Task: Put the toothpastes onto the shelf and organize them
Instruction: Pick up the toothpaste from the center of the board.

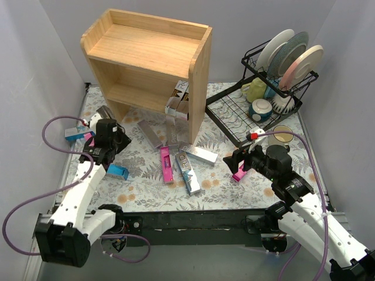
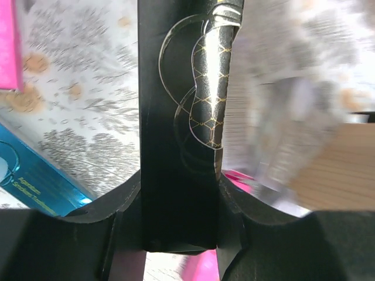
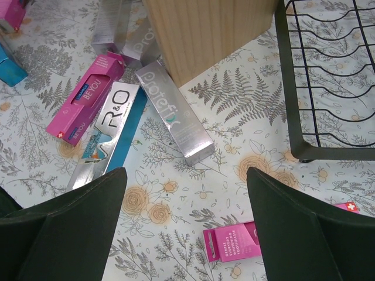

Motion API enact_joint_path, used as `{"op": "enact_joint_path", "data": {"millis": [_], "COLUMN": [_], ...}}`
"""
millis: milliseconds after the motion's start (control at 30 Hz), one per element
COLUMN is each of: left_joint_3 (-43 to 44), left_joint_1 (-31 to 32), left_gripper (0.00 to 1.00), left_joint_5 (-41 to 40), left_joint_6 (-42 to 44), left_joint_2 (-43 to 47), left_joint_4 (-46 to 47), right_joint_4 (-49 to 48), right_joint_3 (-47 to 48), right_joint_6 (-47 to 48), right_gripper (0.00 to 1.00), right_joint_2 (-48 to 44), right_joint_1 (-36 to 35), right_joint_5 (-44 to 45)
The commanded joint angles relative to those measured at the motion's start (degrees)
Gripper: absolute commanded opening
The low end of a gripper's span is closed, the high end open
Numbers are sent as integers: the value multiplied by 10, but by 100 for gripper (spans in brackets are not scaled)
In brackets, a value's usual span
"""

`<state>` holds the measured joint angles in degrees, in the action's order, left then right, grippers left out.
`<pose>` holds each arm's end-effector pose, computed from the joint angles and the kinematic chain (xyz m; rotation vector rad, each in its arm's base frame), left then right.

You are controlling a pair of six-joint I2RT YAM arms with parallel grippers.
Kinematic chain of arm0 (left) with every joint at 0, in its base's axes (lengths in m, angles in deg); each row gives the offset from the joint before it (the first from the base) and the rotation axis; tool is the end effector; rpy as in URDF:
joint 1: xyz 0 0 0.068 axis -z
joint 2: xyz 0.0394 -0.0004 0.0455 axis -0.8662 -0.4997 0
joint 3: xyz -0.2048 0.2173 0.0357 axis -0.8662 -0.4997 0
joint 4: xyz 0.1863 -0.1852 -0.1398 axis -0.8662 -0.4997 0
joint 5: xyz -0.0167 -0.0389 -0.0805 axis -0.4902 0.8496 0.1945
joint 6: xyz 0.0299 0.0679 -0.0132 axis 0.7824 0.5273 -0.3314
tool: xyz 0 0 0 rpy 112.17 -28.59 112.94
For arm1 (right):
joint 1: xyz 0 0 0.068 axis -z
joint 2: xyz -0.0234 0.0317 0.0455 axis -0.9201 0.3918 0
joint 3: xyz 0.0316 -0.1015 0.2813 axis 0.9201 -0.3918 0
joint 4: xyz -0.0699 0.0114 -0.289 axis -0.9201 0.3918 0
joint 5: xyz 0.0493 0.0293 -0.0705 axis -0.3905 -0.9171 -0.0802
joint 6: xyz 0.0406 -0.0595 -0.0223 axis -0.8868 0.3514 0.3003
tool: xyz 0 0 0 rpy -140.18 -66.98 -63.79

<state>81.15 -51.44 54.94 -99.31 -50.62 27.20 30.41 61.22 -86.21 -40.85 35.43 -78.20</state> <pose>0.2506 -0.0208 0.2760 -1.4888 1.8135 -0.4835 0.1623 0.1069 0.2846 -0.4683 1.7850 0.5599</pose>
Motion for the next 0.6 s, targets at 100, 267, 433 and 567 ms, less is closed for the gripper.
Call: {"op": "enact_joint_path", "data": {"millis": [100,267,433,567], "left_joint_3": [87,125,123,132], "left_joint_1": [0,0,0,0], "left_gripper": [35,35,33,32], "left_joint_5": [130,278,374,438], "left_joint_6": [19,27,12,8], "left_joint_2": [110,106,57,-5], "left_joint_4": [-37,13,135,205], "right_joint_4": [-1,-3,-2,7], "right_joint_3": [28,28,30,35], "right_joint_6": [13,13,14,19], "right_gripper": [91,91,91,91], "right_joint_2": [-6,-9,-10,-18], "right_joint_1": [1,1,1,1], "right_joint_5": [13,21,27,33]}}
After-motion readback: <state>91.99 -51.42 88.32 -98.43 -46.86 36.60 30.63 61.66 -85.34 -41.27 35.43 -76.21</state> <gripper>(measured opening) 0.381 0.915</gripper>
